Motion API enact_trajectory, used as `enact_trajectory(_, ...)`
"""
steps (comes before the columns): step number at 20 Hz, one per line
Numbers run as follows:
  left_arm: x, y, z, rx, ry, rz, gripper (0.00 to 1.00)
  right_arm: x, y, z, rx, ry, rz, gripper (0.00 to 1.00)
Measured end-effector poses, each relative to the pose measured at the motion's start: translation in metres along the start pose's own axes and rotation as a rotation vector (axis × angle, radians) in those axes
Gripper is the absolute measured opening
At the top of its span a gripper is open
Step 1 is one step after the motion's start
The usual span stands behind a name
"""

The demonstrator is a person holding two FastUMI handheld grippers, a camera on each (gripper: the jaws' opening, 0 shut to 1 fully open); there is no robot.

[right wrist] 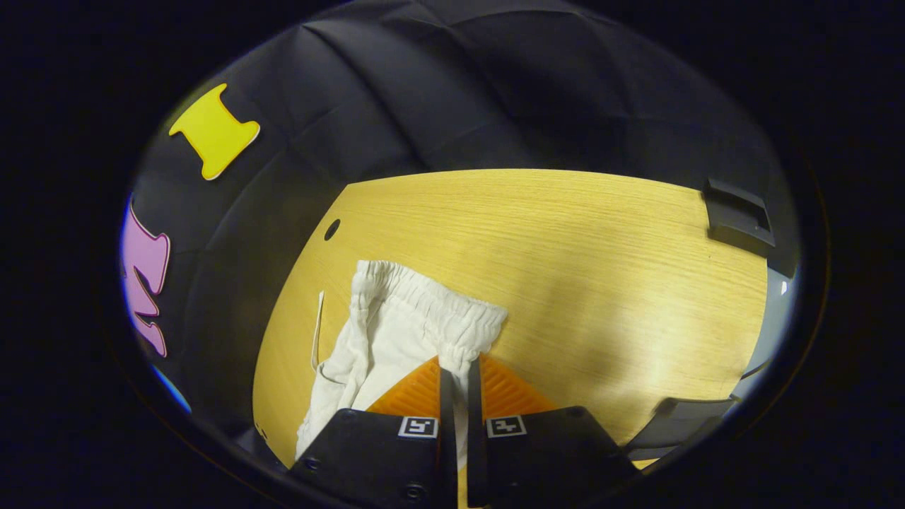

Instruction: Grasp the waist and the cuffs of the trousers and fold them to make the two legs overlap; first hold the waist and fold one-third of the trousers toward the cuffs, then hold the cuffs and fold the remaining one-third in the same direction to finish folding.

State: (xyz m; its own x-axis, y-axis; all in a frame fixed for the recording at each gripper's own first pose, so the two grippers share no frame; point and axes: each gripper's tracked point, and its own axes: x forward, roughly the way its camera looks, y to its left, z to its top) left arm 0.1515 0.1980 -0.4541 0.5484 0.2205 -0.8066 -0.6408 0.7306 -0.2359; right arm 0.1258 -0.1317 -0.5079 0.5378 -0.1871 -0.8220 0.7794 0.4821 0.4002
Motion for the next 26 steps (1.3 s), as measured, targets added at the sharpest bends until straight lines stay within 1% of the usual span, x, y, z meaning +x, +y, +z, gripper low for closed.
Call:
enact_trajectory(2,-0.001,0.001,0.000,-0.027,0.000,-0.025,0.12,-0.004,0.004,0.002,0.069,-0.009,0.043,0.10)
enact_trajectory(3,-0.002,0.002,0.001,-0.034,0.001,-0.033,0.11,-0.008,0.008,0.004,0.073,-0.017,0.065,0.10)
enact_trajectory(5,-0.002,0.003,0.000,-0.029,0.006,-0.040,0.12,-0.019,0.017,0.013,0.004,-0.048,0.111,0.10)
enact_trajectory(8,-0.001,0.002,0.000,-0.016,0.010,-0.042,0.10,-0.043,0.055,0.017,-0.154,-0.087,0.193,0.10)
enact_trajectory(9,-0.001,0.002,0.001,-0.014,0.008,-0.044,0.11,-0.050,0.068,0.017,-0.199,-0.098,0.219,0.10)
enact_trajectory(12,-0.001,0.002,0.000,-0.001,-0.001,-0.046,0.11,-0.070,0.102,0.013,-0.281,-0.122,0.282,0.10)
enact_trajectory(13,-0.001,0.002,0.000,0.002,-0.004,-0.043,0.12,-0.073,0.113,0.007,-0.303,-0.125,0.308,0.10)
enact_trajectory(16,0.000,0.002,0.000,0.009,-0.006,-0.042,0.11,-0.100,0.142,-0.008,-0.382,-0.134,0.385,0.10)
enact_trajectory(19,-0.001,0.002,0.001,0.002,-0.003,-0.064,0.11,-0.128,0.176,-0.033,-0.523,-0.143,0.456,0.10)
enact_trajectory(22,-0.001,0.002,0.002,-0.017,-0.006,-0.076,0.11,-0.150,0.217,-0.071,-0.700,-0.148,0.511,0.10)
enact_trajectory(23,-0.001,0.002,0.002,-0.017,-0.006,-0.080,0.11,-0.153,0.230,-0.087,-0.744,-0.144,0.532,0.10)
enact_trajectory(26,-0.002,0.002,0.002,-0.016,-0.007,-0.086,0.11,-0.170,0.254,-0.130,-0.839,-0.109,0.604,0.10)
